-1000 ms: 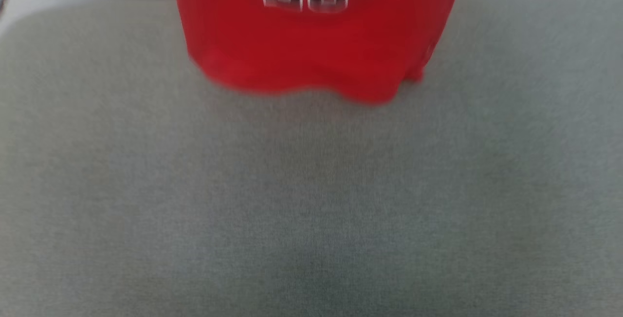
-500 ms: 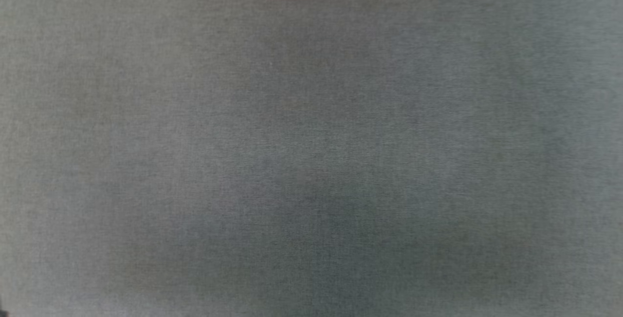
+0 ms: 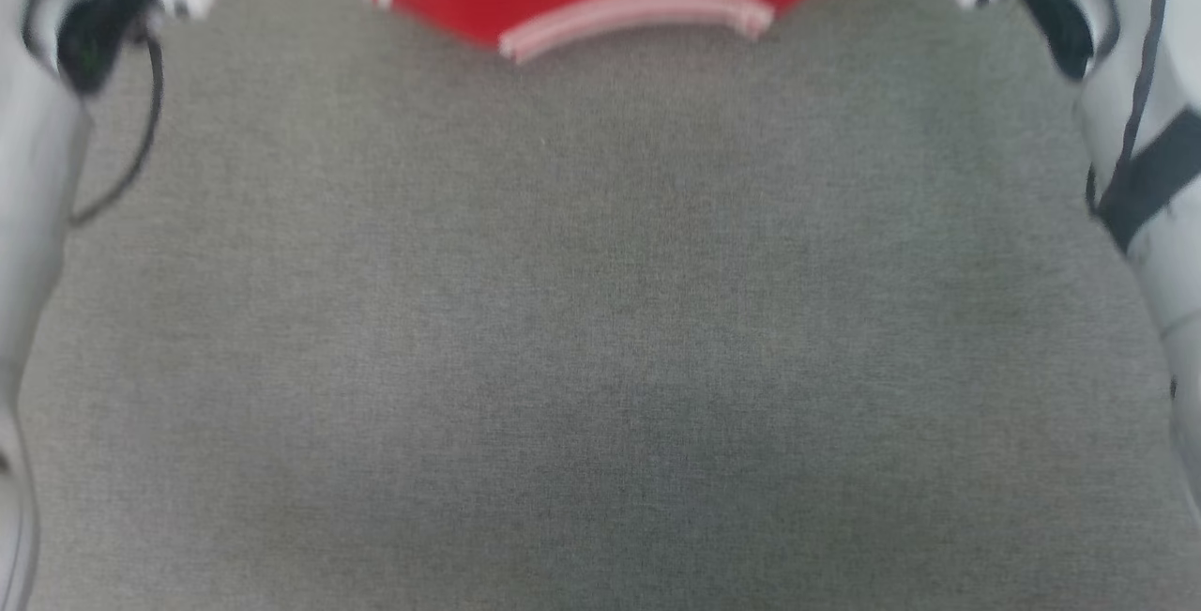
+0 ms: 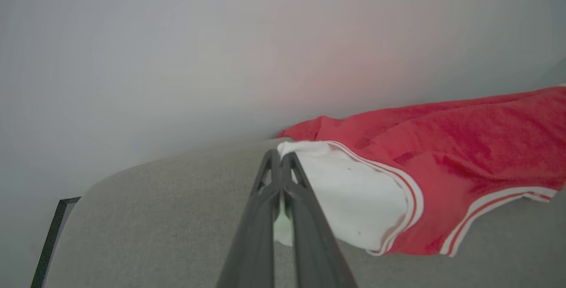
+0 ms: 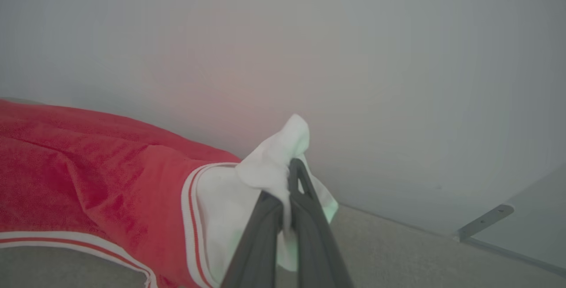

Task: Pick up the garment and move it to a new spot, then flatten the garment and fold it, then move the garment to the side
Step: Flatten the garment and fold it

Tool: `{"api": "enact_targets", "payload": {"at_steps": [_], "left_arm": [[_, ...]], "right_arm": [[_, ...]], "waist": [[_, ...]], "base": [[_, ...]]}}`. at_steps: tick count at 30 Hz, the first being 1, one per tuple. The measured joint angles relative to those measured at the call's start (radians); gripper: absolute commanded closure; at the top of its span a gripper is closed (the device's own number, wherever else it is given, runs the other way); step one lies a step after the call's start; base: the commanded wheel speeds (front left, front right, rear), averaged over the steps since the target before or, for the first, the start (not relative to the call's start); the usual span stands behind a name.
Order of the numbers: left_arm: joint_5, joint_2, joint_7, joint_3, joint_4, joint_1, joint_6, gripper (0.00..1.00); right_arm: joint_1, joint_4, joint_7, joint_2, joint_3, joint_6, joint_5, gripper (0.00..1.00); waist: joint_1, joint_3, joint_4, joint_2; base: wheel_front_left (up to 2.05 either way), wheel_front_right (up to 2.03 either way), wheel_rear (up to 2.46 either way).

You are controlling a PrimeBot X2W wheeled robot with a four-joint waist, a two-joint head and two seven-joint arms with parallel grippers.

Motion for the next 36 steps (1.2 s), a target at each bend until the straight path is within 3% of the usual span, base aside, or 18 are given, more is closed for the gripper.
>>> {"api": "enact_targets", "payload": {"at_steps": [2,8,13,18,24,36], "left_arm": [[-0.022,0.029,0.046,-0.032,-0.049,0.055,0.000,1.00],[-0.092,0.118,0.152,-0.084,-0.220,0.267,0.001,1.00],[-0.123,0.196,0.199,-0.087,-0.388,0.427,0.062,1.00],[-0.175,0.303,0.256,-0.076,-0.605,0.601,0.157,1.00],[-0.251,0.444,0.302,-0.048,-0.903,0.827,0.312,1.00],[-0.375,0.633,0.312,-0.010,-1.259,1.158,0.566,1.00]], "right_arm": [[0.051,-0.041,0.070,-0.019,0.055,0.000,0.063,1.00],[0.281,-0.280,0.299,-0.179,0.196,0.000,0.295,1.00],[0.450,-0.461,0.424,-0.287,0.217,0.000,0.397,1.00],[0.619,-0.616,0.548,-0.358,0.185,0.000,0.449,1.00],[0.823,-0.807,0.702,-0.414,0.122,0.000,0.501,1.00],[1.196,-1.140,0.997,-0.425,-0.093,0.000,0.518,1.00]], "waist": [[0.0001,-0.021,-0.001,0.0000],[0.0000,-0.109,-0.005,0.0000],[0.0000,-0.165,-0.007,0.0000],[0.0000,-0.210,-0.015,0.0000],[0.0000,-0.246,-0.030,0.0001],[0.0000,-0.238,-0.037,0.0001]], "base": [[0.00,0.00,0.00],[0.00,0.00,0.00],[0.00,0.00,0.00],[0.00,0.00,0.00],[0.00,0.00,0.00],[0.00,0.00,0.00]]}}
